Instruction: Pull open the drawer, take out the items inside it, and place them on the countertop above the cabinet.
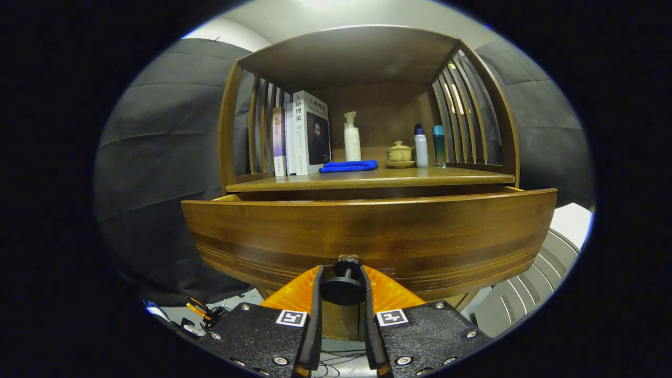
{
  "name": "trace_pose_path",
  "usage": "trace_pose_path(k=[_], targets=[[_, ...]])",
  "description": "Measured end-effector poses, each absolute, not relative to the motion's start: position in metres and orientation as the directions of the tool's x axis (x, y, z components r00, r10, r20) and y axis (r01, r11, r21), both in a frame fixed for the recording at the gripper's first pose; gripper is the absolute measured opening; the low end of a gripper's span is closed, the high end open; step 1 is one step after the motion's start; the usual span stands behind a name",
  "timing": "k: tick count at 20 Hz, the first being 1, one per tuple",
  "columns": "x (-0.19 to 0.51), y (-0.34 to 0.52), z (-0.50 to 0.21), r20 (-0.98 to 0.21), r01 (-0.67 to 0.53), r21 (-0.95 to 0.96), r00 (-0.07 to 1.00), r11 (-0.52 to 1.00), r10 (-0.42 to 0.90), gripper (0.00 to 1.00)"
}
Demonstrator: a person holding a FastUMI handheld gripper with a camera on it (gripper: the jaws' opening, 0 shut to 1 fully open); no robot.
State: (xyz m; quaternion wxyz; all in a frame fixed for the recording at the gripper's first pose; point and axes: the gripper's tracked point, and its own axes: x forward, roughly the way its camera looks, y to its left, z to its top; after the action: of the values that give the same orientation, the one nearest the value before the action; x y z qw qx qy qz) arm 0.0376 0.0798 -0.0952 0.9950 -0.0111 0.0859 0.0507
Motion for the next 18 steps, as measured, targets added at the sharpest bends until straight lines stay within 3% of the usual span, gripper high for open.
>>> trace_pose_path(k=[18], targets=[[-0.044, 0.087, -0.107, -0.198, -0.151, -0.038, 0.97, 0.988, 0.141, 0.34]])
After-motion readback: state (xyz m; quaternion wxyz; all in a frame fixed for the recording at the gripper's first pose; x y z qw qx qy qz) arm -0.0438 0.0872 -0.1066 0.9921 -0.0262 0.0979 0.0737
